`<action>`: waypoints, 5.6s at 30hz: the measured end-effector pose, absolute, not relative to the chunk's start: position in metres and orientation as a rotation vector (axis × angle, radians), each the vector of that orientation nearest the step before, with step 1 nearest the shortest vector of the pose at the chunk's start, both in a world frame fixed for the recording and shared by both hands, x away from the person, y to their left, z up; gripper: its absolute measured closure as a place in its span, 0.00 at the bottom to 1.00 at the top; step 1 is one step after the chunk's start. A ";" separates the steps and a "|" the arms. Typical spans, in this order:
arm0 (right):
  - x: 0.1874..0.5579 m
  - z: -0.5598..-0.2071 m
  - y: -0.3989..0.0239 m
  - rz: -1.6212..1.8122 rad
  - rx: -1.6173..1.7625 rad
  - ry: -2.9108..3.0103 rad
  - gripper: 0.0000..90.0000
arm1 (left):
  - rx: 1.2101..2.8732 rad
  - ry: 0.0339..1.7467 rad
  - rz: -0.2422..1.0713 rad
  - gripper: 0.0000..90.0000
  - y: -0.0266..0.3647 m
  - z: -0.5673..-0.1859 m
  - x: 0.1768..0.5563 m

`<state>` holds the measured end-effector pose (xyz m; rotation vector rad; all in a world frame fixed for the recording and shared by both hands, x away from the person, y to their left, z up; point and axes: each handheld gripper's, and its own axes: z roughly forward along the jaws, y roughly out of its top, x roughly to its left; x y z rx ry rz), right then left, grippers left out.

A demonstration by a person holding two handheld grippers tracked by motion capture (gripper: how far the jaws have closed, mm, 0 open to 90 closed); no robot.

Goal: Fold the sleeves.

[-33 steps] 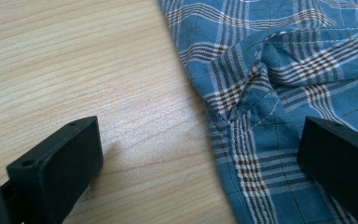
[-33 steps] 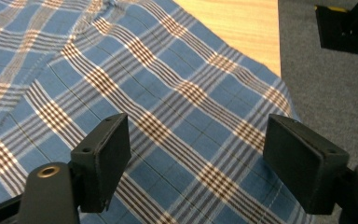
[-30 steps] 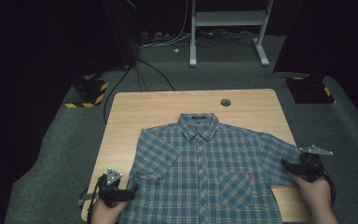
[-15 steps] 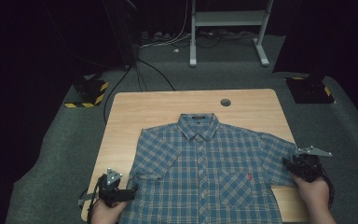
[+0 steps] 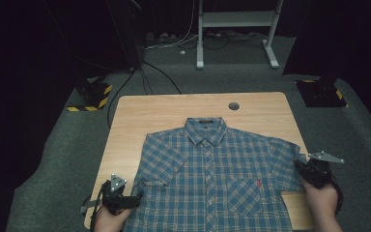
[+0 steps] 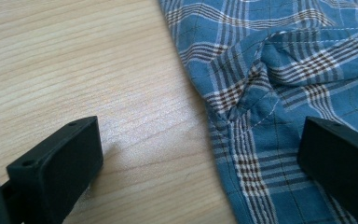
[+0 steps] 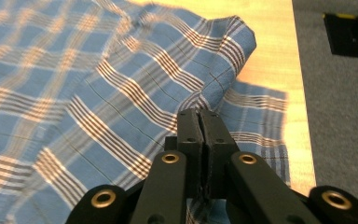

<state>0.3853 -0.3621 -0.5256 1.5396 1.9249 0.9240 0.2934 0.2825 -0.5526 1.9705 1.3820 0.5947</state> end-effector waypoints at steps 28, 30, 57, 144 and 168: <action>0.385 -0.490 -0.272 1.029 1.307 2.031 0.96 | 1.972 1.377 0.592 0.00 0.283 -0.553 0.293; 0.388 -0.491 -0.263 1.019 1.291 2.049 0.96 | 1.972 1.377 0.592 0.00 0.283 -0.553 0.293; 0.396 -0.510 -0.229 0.933 1.261 2.174 0.72 | 1.973 1.375 0.592 0.00 0.282 -0.553 0.293; 0.422 -0.527 -0.250 0.949 1.407 2.058 0.96 | 1.977 1.372 0.591 0.00 0.283 -0.553 0.292; 0.425 -0.508 -0.152 1.070 1.193 2.175 0.93 | 1.978 1.369 0.592 0.00 0.283 -0.552 0.292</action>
